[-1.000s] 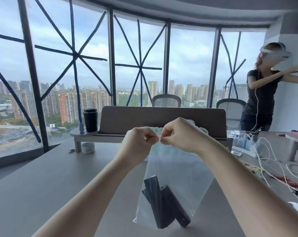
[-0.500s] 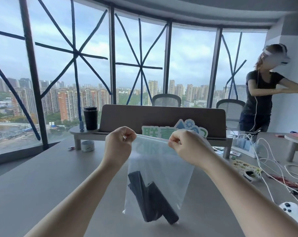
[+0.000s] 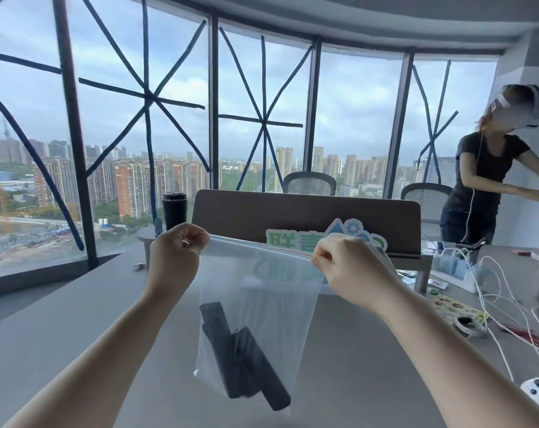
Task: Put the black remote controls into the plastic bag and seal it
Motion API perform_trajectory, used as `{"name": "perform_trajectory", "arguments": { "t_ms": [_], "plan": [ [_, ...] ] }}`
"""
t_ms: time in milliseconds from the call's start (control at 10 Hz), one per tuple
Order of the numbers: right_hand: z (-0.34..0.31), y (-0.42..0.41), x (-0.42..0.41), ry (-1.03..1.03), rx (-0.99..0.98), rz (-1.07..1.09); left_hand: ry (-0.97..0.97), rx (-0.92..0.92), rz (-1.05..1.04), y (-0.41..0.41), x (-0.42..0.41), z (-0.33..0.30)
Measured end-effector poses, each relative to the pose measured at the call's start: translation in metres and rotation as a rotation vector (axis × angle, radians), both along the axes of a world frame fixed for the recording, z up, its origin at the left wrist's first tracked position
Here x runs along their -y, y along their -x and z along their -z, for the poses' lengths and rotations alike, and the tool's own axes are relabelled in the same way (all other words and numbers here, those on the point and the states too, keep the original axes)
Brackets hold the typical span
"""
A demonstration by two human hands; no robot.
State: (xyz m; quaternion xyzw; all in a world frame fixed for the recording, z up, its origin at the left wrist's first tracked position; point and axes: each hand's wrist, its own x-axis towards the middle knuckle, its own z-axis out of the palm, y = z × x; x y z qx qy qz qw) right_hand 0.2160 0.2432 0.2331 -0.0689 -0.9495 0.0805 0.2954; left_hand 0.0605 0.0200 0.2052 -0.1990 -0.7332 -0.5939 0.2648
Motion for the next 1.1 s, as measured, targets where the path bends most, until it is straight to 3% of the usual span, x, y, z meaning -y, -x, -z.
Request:
{"name": "perform_trajectory", "arguments": {
  "t_ms": [200,400,600,700,900,1000,1100],
  "plan": [
    [-0.001,0.016,0.009,-0.022,-0.087,0.03,-0.082,0.052,0.067,0.023,0.012,0.006],
    [0.025,0.117,0.009,0.095,-0.06,0.066,0.0,0.199,0.004,0.084,0.014,0.031],
    [0.008,0.23,0.035,0.333,-0.178,-0.095,-0.213,0.288,0.068,0.172,0.036,0.005],
    [0.023,0.253,0.055,0.389,-0.19,-0.171,-0.23,0.269,0.041,0.201,0.059,0.014],
    [0.118,0.265,0.081,0.459,0.083,-0.202,-0.235,0.394,0.042,0.224,0.094,0.107],
    [0.147,0.247,0.088,0.531,0.278,-0.271,-0.199,0.479,0.038,0.212,0.107,0.154],
    [0.155,0.219,0.082,0.634,0.325,-0.324,-0.103,0.532,-0.018,0.19,0.123,0.188]
  ]
}}
